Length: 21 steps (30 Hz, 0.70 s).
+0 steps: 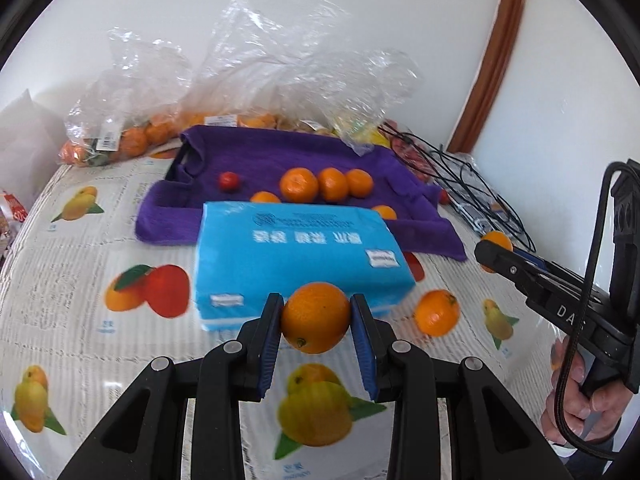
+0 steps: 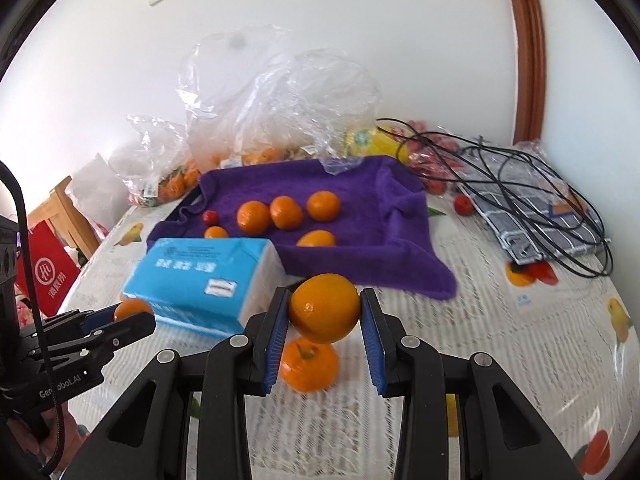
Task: Organize fruits
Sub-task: 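Carry the orange in the left gripper over the purple towel while the right carries its orange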
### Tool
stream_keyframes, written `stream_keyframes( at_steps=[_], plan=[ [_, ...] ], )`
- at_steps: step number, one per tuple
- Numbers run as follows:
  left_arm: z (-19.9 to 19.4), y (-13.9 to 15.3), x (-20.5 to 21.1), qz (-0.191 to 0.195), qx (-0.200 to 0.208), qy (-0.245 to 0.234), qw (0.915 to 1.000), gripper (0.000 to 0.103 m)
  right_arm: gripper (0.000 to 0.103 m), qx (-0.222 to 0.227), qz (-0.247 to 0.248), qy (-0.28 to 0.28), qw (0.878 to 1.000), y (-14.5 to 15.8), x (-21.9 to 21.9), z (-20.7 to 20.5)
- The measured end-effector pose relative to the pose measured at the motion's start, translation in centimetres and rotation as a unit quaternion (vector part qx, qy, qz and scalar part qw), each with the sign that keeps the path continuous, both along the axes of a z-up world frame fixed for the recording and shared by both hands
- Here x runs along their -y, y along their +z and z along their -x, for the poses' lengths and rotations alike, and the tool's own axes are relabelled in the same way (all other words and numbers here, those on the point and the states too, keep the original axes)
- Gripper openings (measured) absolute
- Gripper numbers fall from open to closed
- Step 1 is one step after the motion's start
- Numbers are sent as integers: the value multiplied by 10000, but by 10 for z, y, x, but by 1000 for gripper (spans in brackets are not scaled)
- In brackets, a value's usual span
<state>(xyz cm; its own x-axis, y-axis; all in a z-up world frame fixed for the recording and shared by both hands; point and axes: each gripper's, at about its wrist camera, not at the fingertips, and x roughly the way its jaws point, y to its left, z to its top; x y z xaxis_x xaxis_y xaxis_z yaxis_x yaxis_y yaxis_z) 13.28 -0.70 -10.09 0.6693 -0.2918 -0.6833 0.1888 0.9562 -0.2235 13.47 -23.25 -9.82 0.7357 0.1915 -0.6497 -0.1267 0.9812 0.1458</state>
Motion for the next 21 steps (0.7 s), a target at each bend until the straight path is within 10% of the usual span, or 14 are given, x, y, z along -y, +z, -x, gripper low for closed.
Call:
stream_keyframes(
  at_steps=[21],
  plan=[
    [-77, 34, -35, 176, 280, 495, 9982, 32, 35, 372, -62, 115, 9992, 32, -29, -73]
  ],
)
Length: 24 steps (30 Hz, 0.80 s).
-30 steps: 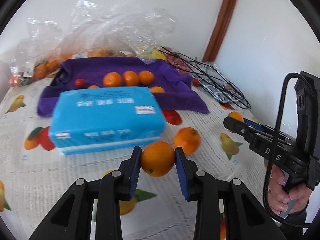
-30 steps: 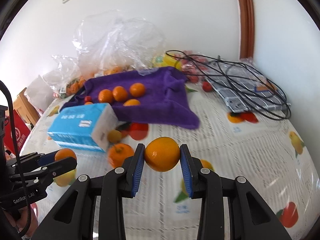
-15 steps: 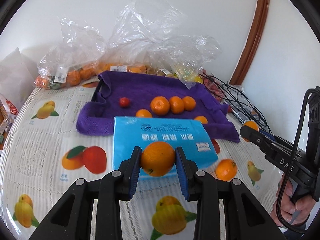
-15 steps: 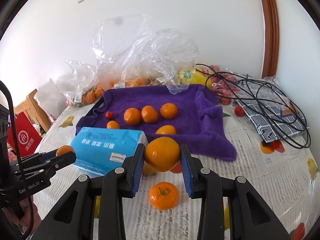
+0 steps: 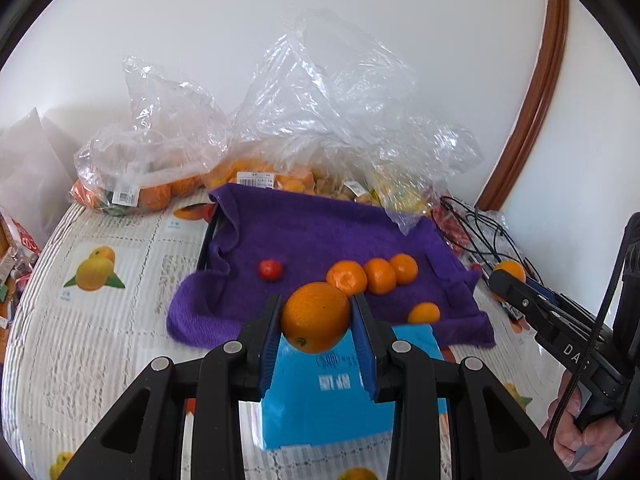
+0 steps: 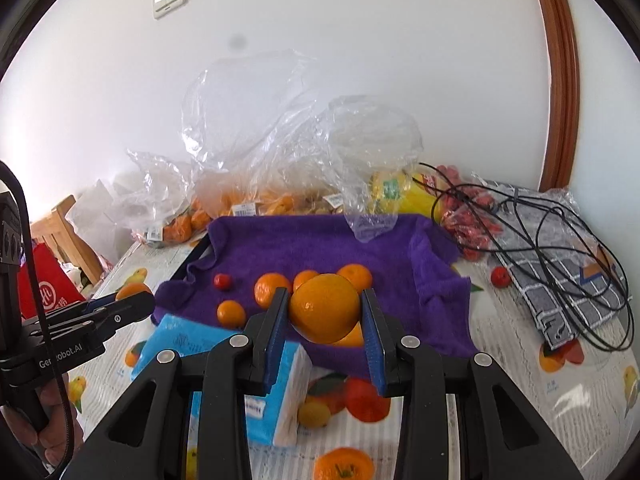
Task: Organize fruits
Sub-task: 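Carry the orange in the left gripper over the purple towel while the right carries its orange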
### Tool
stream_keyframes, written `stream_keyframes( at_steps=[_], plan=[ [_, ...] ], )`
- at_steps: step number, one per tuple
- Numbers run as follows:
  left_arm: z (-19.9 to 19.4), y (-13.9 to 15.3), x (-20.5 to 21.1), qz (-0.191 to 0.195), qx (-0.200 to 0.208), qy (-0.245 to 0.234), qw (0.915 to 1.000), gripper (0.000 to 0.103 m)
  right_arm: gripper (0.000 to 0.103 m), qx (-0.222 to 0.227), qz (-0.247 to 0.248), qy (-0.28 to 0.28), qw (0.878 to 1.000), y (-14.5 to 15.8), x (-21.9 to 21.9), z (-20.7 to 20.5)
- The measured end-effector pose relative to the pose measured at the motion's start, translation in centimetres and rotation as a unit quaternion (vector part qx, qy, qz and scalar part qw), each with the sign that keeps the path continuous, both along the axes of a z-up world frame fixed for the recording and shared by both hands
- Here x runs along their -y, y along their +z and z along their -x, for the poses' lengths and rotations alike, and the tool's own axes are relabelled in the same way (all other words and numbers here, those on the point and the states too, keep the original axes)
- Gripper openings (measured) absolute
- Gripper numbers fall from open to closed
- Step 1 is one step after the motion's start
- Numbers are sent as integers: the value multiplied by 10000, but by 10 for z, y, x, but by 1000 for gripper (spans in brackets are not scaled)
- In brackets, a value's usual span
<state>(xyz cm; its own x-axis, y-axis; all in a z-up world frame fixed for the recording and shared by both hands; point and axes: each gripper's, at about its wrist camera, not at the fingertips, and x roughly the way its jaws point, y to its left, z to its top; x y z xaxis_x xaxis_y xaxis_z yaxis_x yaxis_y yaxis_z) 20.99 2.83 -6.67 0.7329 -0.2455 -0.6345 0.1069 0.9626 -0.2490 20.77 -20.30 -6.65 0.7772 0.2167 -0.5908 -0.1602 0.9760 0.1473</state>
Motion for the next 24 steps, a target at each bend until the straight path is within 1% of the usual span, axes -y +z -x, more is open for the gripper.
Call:
stream_keyframes(
  at_steps=[4, 7, 11, 15, 20, 24],
  plan=[
    [-17, 2, -4, -131, 25, 62, 9999, 32, 35, 55, -51, 40, 10000, 5, -5, -17],
    [-27, -4, -10, -150, -3, 117, 9998, 32, 35, 58, -87, 77, 9999, 3, -10, -27],
    [-33, -15, -22, -33, -70, 225, 9997, 32, 35, 8, -154, 131, 9998, -10, -12, -34],
    [-35, -27, -28, -44, -188, 287, 9994, 32, 35, -77, -158, 135, 9998, -25, -7, -39],
    [-38, -35, -27, -46, -282, 271, 9992, 32, 35, -191, -46, -51, 9998, -37, 4, -47],
    [-41, -41, -24, -78, -363, 222, 9991, 32, 35, -123, 103, -196, 9997, -39, 11, -46]
  ],
)
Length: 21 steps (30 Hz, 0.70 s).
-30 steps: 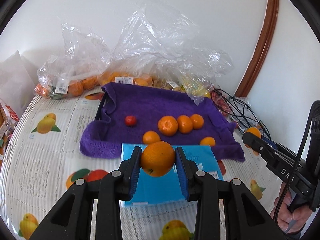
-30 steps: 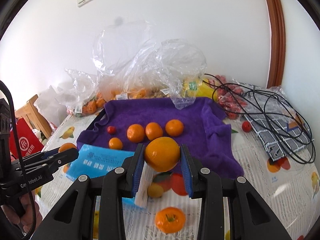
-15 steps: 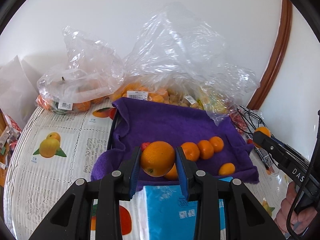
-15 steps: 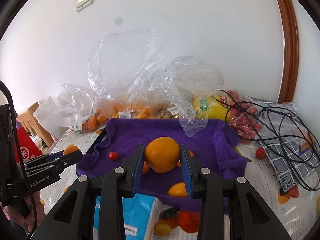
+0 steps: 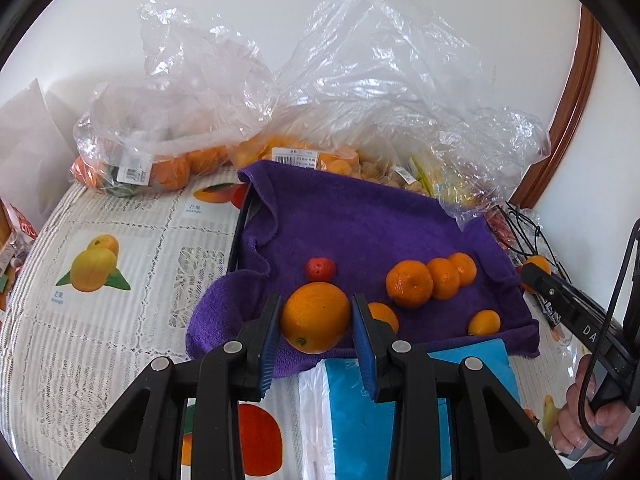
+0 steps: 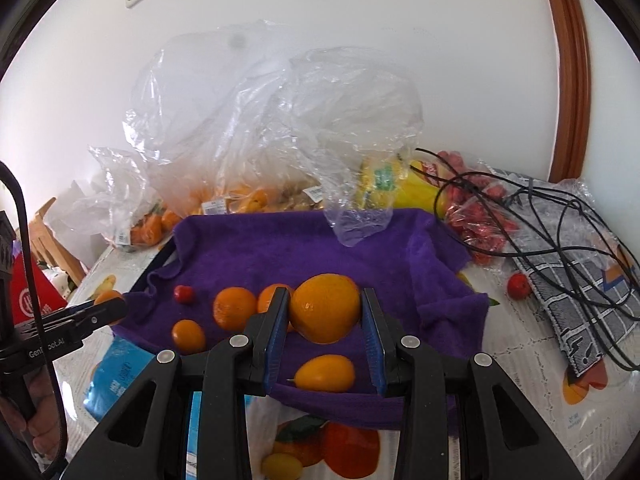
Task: Organize fruits
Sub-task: 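Carry the orange in the left gripper over the purple towel while the right carries its orange, then lower the orange onto the purple towel and open the left gripper while the right releases its orange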
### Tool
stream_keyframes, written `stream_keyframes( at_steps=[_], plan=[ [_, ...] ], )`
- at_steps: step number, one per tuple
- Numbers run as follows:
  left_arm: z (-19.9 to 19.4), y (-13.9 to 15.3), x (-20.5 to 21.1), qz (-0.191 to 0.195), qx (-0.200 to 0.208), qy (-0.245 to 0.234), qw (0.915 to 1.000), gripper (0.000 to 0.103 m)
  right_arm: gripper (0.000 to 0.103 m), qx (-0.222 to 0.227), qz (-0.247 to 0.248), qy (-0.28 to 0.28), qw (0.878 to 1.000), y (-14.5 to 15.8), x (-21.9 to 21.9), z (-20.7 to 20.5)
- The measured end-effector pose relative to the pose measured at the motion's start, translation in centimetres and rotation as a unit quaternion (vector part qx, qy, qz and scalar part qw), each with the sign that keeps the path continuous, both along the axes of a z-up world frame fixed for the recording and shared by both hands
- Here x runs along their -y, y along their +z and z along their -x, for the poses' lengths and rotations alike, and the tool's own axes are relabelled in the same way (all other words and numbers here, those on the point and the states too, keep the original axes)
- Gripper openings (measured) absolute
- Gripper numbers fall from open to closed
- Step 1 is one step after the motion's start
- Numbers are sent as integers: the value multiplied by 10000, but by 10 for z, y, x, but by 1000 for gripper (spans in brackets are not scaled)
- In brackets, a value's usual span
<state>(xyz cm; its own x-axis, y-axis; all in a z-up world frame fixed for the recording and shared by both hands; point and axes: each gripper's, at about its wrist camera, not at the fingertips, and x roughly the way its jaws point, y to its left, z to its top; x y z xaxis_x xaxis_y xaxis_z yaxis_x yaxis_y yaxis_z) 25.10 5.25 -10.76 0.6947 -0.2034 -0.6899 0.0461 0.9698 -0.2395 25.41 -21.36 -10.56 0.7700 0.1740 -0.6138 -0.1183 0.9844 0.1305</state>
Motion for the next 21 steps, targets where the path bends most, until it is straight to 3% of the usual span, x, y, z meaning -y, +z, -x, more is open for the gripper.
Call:
stream_keyframes(
  at_steps=[11, 21],
  plan=[
    [1, -1, -1, 88, -42, -7, 10000, 32, 35, -218, 16, -129, 9997, -12, 10, -10],
    [1, -2, 0, 73, -41, -15, 10000, 32, 35, -749, 267, -157, 9967, -34, 7, -19]
  ],
)
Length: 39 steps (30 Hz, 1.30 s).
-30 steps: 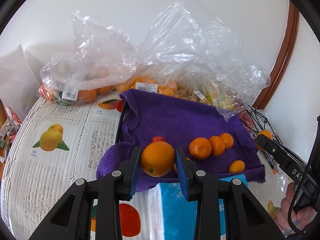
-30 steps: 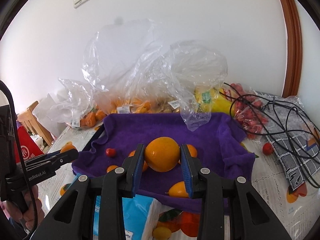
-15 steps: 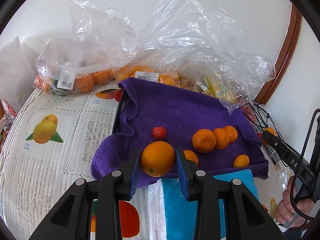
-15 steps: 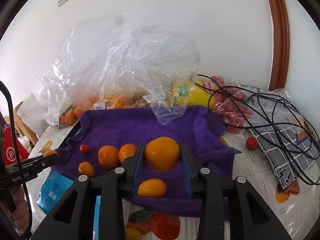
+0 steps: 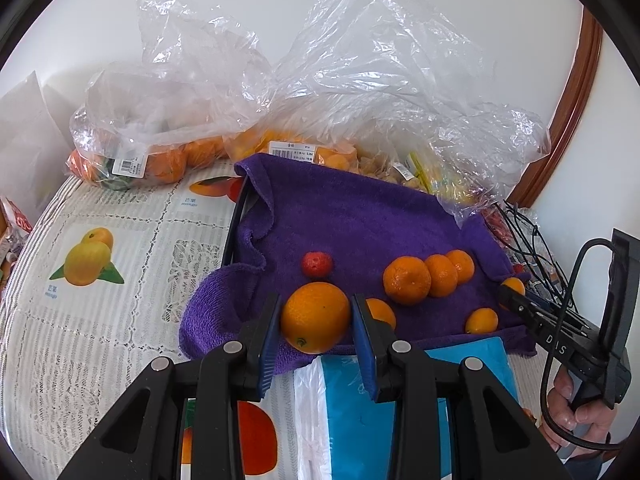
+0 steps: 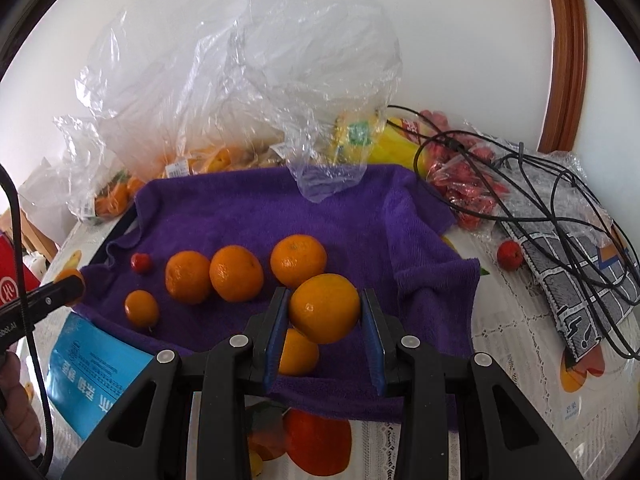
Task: Organize fruits
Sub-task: 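Lower the orange onto the purple towel and open the left gripper while the right releases its orange, then grasp the yellow fruit beside the tissue pack with the right gripper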
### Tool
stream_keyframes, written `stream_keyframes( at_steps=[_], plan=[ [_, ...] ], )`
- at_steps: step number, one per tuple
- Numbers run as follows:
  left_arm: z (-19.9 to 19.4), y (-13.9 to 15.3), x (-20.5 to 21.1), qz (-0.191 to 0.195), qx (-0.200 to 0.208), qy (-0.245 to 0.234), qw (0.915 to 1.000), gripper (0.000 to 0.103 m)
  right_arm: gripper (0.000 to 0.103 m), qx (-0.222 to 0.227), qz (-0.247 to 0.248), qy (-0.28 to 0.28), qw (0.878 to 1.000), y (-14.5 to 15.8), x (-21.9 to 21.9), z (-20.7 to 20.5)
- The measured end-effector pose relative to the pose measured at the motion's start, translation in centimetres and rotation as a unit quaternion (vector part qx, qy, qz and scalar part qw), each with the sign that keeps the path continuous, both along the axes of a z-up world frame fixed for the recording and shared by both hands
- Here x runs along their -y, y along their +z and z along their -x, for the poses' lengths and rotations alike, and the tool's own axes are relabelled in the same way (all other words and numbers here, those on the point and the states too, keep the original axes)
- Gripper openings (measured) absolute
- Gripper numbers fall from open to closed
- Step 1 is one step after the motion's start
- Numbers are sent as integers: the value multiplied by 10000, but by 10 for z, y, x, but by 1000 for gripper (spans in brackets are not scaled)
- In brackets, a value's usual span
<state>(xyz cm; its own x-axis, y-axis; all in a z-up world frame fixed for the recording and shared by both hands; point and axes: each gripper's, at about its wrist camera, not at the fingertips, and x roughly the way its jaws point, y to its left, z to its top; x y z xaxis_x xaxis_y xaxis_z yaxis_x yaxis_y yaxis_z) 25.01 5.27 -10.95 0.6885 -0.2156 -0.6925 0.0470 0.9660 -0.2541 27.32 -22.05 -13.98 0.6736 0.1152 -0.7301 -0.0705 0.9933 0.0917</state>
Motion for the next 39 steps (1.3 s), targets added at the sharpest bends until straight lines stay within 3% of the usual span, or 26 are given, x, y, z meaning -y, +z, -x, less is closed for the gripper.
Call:
stream_keyframes(
  at_steps=[7, 17, 32, 39],
  plan=[
    [-3, -6, 3, 12, -26, -22, 10000, 32, 36, -247, 33, -5, 9997, -7, 2, -2],
    [-9, -12, 8, -43, -6, 23, 10000, 32, 36, -75, -61, 167, 9998, 7, -2, 8],
    [-13, -19, 0, 184, -148, 159, 9996, 32, 37, 39, -76, 122, 9999, 13, -1, 12],
    [-6, -11, -3, 243, -90, 254, 9993, 48, 39, 275, -315, 62, 9991, 22, 12, 19]
  ],
)
